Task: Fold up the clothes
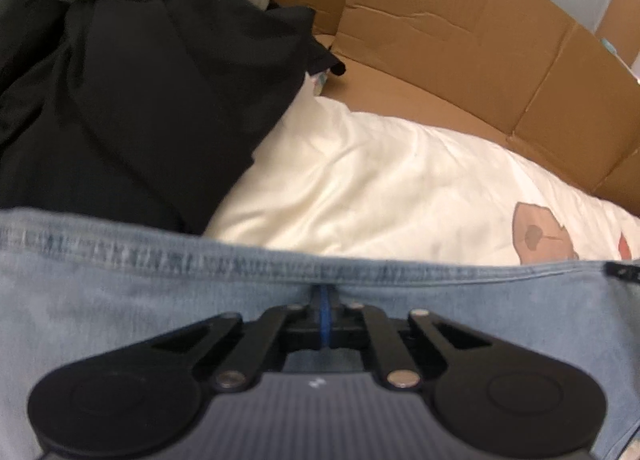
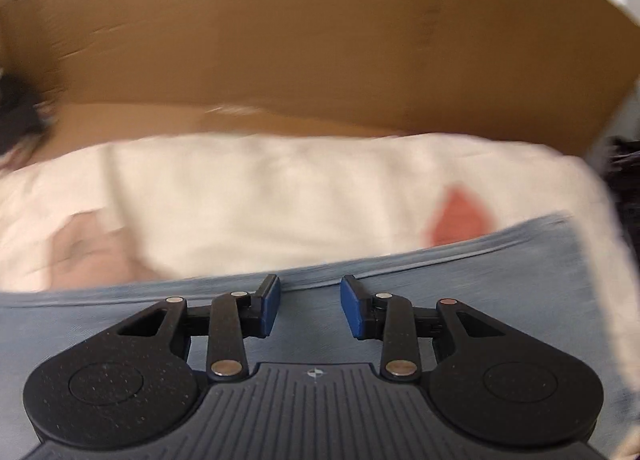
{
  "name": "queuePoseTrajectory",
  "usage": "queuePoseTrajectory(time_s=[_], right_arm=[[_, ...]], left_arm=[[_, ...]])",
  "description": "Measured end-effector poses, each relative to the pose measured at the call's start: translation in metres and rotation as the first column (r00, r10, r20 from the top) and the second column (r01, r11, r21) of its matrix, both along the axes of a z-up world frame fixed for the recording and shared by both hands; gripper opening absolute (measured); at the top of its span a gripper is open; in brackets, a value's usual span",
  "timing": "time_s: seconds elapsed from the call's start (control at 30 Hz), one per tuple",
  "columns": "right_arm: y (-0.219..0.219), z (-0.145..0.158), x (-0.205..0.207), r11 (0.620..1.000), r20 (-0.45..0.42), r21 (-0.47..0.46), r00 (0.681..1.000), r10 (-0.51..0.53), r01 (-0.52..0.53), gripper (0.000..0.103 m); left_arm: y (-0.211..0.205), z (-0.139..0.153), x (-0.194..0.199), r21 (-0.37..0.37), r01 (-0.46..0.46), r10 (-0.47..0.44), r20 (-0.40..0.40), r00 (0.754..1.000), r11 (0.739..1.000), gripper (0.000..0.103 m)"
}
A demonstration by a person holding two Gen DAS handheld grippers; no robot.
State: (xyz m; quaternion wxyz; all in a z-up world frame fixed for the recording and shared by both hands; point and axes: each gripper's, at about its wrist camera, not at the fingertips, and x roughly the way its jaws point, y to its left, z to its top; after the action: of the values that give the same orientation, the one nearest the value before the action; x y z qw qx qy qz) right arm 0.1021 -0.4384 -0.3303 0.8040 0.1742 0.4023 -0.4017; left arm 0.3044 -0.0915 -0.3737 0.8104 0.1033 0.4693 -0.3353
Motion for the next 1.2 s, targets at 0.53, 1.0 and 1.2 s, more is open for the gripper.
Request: queuePoseTrajectory(time_s=[0.53,1.0,1.2], right_arm=[[-0.103,-0.024,-0.076,0.994,-0.141,-0.083,0.987,-0.081,0.069,0.061],[-0.132,0.008,-0.056,0.997,-0.155,-0.076,0.988,-0.028,0.017,0.027],[-0.104,0.035,-0.064,0.996,-0.078,-0.060,0.995,0.054,-0.059,0.027]], left_arm=[[-0.012,0.012,-0.004,0.077,0.061,-0.062,0.011,0.998,0.995,0.003],[0.119,0.082,0.008,0.104,0.045,-0.051,0.065,0.997,0.994,0.006],[0.168,0.093,0.007,0.128,-0.039,0.030,0.070,0.997,0.991,0.006]])
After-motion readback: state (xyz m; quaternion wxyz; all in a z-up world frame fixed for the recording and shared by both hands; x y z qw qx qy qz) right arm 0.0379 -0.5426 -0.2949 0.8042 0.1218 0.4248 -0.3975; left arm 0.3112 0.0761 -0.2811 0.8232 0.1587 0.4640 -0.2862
